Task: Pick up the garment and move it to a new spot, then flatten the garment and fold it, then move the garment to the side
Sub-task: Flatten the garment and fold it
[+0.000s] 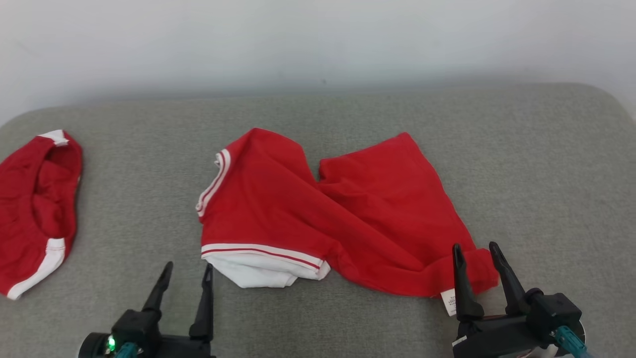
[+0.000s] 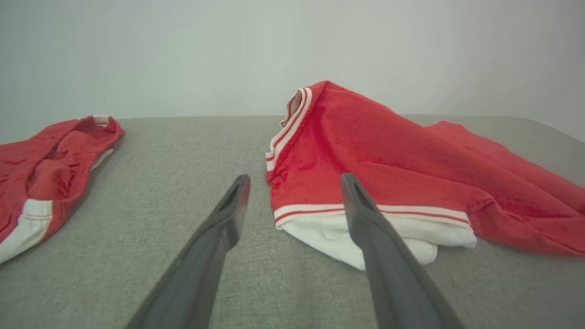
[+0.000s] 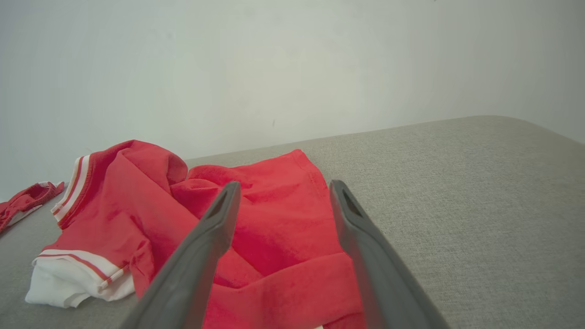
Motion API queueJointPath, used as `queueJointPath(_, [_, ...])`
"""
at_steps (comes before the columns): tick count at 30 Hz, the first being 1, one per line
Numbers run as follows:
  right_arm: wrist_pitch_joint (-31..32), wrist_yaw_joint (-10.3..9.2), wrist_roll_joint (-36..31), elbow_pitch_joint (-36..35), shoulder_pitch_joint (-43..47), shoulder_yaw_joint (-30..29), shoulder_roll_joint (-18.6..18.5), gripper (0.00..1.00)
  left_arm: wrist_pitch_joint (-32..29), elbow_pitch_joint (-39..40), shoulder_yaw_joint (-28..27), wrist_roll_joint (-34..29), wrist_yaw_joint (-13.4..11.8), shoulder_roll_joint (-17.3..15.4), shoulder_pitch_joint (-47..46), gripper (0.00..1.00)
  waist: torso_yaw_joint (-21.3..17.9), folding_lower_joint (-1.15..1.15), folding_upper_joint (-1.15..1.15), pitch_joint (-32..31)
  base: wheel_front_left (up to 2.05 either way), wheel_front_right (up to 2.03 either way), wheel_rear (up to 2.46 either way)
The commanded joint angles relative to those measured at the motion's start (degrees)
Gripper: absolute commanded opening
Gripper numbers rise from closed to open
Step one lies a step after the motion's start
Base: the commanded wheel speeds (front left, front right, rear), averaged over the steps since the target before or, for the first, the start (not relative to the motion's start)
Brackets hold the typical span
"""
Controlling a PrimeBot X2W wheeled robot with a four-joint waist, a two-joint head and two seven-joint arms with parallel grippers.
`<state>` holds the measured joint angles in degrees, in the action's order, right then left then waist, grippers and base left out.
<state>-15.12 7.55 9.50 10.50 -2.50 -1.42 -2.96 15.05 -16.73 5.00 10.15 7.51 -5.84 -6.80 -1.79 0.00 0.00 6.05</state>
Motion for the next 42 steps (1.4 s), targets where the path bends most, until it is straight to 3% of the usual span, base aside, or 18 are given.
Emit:
queueJointPath(1, [0.0, -0.13, 0.2, 0.0, -0.4, 0.1, 0.2, 1.0, 0.2, -0.8, 0.4, 0.3, -0.1, -0.5, -0.5, 1.0, -1.7, 0.0, 0.0, 1.3, 0.0, 0.0, 0.0])
queueJointPath(11, [0.0, -0.13, 0.7, 0.3, -1.6, 0.1, 0.2, 1.0, 0.2, -13.5, 5.1, 3.7, -0.1, -1.4, -4.8, 1.0, -6.4, 0.0, 0.0, 3.9, 0.0, 0.0, 0.0])
queueJointPath(18, [0.0, -0.13, 0.9, 0.5, -1.8, 0.3, 0.2, 1.0, 0.1, -20.1, 8.1, 7.1, 0.0, -0.6, -7.1, 1.0, -7.6, 0.0, 0.0, 3.9, 0.0, 0.0, 0.0])
queueJointPath(19, [0.0, -0.13, 0.9, 0.6, -1.7, 0.3, 0.2, 1.0, 0.0, -20.7, 8.4, 7.6, 0.0, -0.6, -7.5, 0.91, -7.7, 0.0, 0.0, 3.8, 0.0, 0.0, 0.0])
queueJointPath(20, [0.0, -0.13, 0.8, 0.6, -1.7, 0.3, 0.2, 1.0, 0.0, -21.2, 8.7, 8.0, 0.0, -0.6, -7.8, 0.38, -7.7, 0.0, 0.0, 3.7, 0.0, 0.0, 0.0])
queueJointPath(21, [0.0, -0.13, 0.7, 0.7, -1.6, 0.2, 0.2, 1.0, 0.0, -21.4, 9.1, 8.6, 0.0, -0.5, -8.2, 0.0, -7.6, 0.0, 0.0, 3.5, 0.0, 0.0, 0.0])
queueJointPath(27, [0.0, -0.13, 0.0, 0.4, -0.6, -0.7, 0.2, 1.0, 0.2, -17.8, 9.1, 9.3, -0.1, -0.6, -8.4, 0.0, -5.9, 0.0, 0.0, 2.1, 0.0, 0.0, 0.0])
queueJointPath(42, [0.0, -0.13, 0.8, 0.7, 1.5, -1.2, 0.2, 1.0, -0.4, -1.9, 7.1, 9.6, -0.4, -3.4, 3.1, 0.0, 2.5, 0.0, 0.0, -1.2, 0.0, 0.0, 0.0])
